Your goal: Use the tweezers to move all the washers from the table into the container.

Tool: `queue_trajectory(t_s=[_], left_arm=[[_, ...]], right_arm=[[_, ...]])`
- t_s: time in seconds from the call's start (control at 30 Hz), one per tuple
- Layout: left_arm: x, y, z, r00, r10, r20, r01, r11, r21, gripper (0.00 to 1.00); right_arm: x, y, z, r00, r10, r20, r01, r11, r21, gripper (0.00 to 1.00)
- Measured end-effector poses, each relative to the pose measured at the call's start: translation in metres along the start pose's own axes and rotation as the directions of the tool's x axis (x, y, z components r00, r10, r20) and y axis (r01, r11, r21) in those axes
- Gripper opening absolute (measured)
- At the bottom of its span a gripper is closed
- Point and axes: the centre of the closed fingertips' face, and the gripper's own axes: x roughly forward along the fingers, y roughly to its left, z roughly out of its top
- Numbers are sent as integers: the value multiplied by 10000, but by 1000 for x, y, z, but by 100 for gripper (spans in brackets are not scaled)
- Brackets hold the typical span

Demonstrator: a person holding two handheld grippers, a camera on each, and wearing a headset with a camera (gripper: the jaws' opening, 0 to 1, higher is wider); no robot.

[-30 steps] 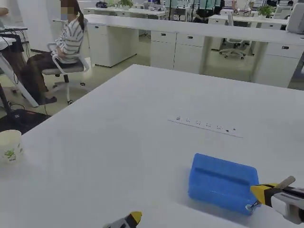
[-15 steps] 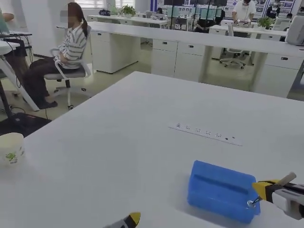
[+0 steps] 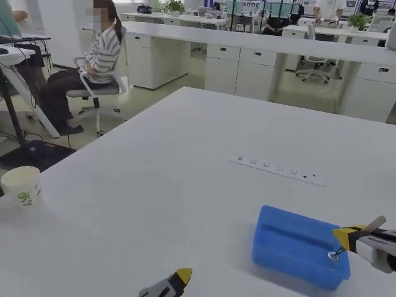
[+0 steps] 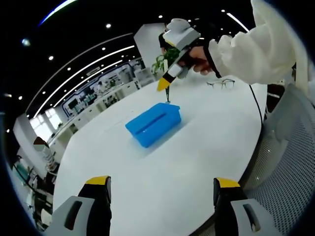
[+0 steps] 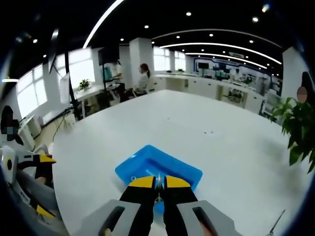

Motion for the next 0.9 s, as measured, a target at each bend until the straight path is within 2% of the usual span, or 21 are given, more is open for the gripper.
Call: queue_trajectory(t_s=[0.23, 0.37, 0.5, 0.7, 0.77, 0.83, 0.9], left_arm=[[1, 1, -3, 9998, 33, -182, -33, 10000, -16, 87], [-2, 6, 1, 9996, 278, 49, -278, 9996, -30, 86], [-2, 8, 2, 9993, 372, 90, -372, 9993, -27, 86], [-1, 7, -2, 9995, 310, -103, -311, 9995, -59, 85], [-1, 9, -1, 9991, 412, -98, -412, 9991, -31, 85], [-3, 15, 2, 9974, 714, 94, -714, 9974, -35, 85], [-4, 19, 2, 9968, 792, 98, -789, 9966, -229, 85]], right_arm=[[14, -6, -12, 9992, 71, -394, -67, 9999, 114, 2], [20, -7, -22, 9977, 169, -652, -156, 9997, 211, 2], [26, -10, -27, 9964, 170, -825, -153, 9997, 212, 2], [35, -12, -35, 9947, 183, -1016, -163, 9997, 199, 2], [38, -13, -38, 9938, 206, -1094, -183, 9996, 214, 2], [41, -13, -41, 9929, 239, -1163, -211, 9995, 253, 2], [43, -12, -45, 9920, 282, -1228, -246, 9992, 309, 2]])
